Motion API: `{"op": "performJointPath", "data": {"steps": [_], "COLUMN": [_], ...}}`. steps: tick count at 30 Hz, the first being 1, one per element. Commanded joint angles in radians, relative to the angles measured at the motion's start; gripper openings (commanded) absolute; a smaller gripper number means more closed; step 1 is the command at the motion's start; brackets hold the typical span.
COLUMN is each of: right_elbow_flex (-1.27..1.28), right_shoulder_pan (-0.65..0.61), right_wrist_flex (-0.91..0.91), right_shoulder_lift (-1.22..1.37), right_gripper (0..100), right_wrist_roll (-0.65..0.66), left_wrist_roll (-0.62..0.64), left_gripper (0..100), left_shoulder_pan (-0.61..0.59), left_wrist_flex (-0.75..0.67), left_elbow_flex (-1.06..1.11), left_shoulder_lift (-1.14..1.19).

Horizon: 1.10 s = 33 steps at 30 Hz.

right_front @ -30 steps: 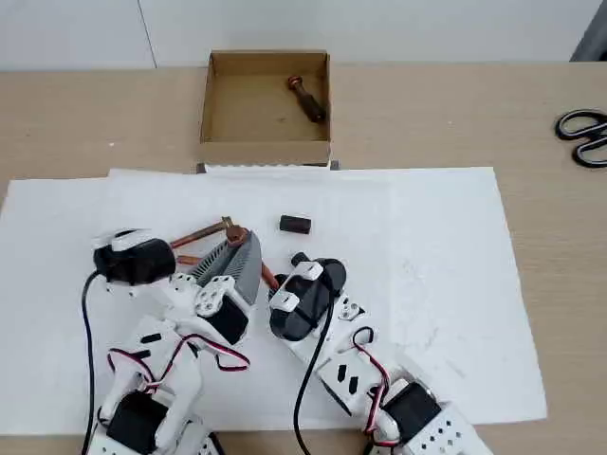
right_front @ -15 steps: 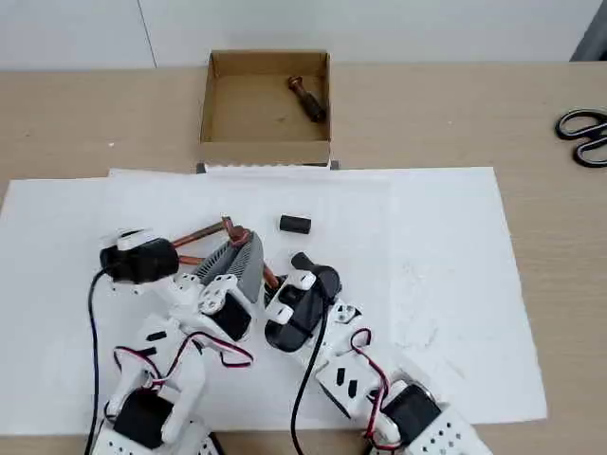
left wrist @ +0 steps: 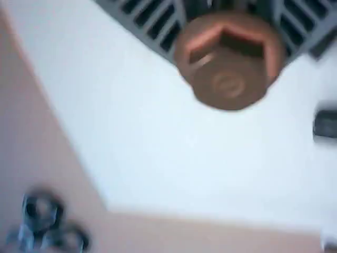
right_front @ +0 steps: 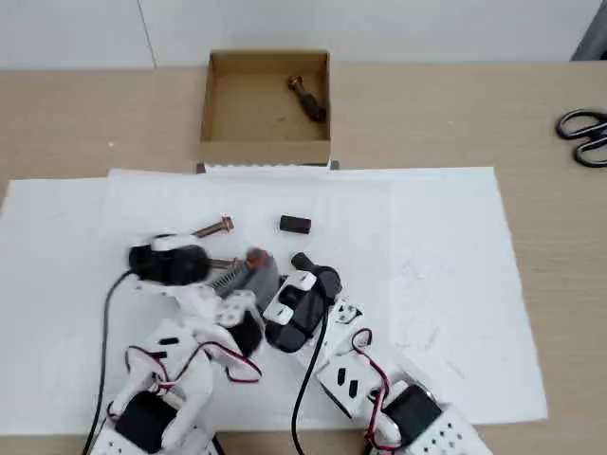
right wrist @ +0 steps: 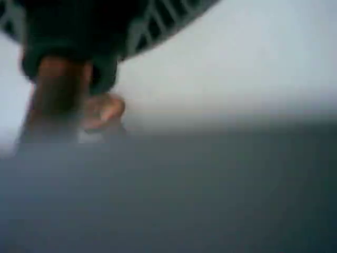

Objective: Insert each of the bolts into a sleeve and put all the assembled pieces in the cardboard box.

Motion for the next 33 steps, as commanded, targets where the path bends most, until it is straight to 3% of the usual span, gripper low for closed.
{"op": "performJointPath", "data": {"steps": [1, 6, 14, 21, 30, 33], "right_elbow_flex": [-0.020, -0.021, -0.018, -0.012, -0.012, -0.012], "right_shoulder_pan": [-0.010, -0.010, -0.010, -0.008, -0.008, -0.005], "right_wrist_flex": [-0.028, -0.030, -0.030, -0.030, -0.030, -0.030], "right_shoulder_lift": [-0.025, -0.025, -0.025, -0.025, -0.025, -0.025], "right_gripper": [0.2, 0.2, 0.2, 0.2, 0.2, 0.2], "right_wrist_roll": [0.009, 0.009, 0.009, 0.006, 0.006, 0.006], "left_wrist_roll": [-0.005, -0.031, -0.032, -0.057, -0.186, -0.273], "left_gripper": [1, 1, 2, 27, 26, 26], "left_shoulder_pan": [0.063, 0.086, 0.089, 0.086, 0.081, 0.028], "left_wrist_flex": [0.089, 0.176, 0.173, 0.180, 0.183, 0.209], "left_elbow_flex": [-0.059, -0.038, -0.015, -0.041, -0.111, -0.130], "left_shoulder_lift": [-0.009, -0.008, -0.008, -0.008, -0.008, -0.008]}}
